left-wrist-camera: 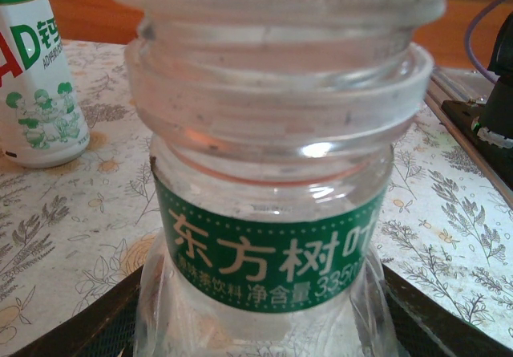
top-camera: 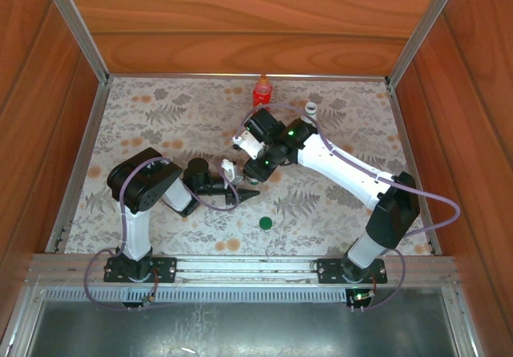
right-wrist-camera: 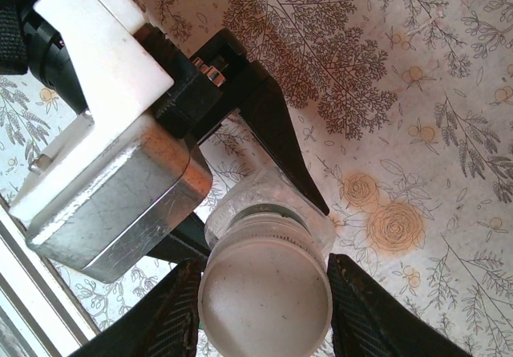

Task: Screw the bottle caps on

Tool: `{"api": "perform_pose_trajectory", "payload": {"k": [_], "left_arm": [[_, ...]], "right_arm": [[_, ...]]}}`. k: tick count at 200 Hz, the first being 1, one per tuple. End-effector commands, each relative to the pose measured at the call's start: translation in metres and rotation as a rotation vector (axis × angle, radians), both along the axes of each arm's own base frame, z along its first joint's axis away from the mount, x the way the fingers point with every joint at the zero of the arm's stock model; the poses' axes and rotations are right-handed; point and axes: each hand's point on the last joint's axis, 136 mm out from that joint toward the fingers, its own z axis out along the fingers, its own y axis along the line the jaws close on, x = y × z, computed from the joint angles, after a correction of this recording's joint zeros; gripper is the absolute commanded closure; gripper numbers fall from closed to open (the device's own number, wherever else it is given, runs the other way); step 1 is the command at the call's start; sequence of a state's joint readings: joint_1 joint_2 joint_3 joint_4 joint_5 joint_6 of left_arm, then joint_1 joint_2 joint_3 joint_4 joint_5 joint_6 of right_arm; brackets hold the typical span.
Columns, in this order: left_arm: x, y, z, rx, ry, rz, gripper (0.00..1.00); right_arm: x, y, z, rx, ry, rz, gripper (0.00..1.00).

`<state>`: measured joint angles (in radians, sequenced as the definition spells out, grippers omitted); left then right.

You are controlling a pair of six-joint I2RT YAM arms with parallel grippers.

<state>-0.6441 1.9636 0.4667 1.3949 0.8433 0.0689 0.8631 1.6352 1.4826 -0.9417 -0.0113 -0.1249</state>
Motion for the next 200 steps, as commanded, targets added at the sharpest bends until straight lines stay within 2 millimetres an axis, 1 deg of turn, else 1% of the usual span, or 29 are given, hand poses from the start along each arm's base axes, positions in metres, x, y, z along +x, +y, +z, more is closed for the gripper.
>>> {"api": "perform_pose_trajectory", "payload": {"k": [1, 68, 118, 157, 200], "left_arm": [[-0.0029, 0.0010, -0.0053, 0.013, 0.048, -0.024, 0.40], [-0.0039, 0.0009, -0.0053, 0.012, 0.048, -0.030, 0.40], [-0.0035, 0.0012, -0.0053, 0.012, 0.047, -0.029, 0.40], [-0.0038, 0.0011, -0.0053, 0.012, 0.046, -0.030, 0.40], [-0.0040, 0.0010, -0.0055, 0.013, 0.046, -0.031, 0.40]], "right_arm": [[0.0046, -0.0049, 0.0020, -0.008, -0.008, -0.032, 0.56], [0.0081, -0.0029, 0.0048, 0.002, -0.016, -0.044, 0.52], [0.0094, -0.0013, 0.0071, 0.013, -0.022, -0.051, 0.51], [0.0086, -0.0008, 0.0031, 0.005, -0.008, -0.050, 0.51], [0.0069, 0.0001, 0.0037, 0.010, -0.001, -0.043, 0.51]]}}
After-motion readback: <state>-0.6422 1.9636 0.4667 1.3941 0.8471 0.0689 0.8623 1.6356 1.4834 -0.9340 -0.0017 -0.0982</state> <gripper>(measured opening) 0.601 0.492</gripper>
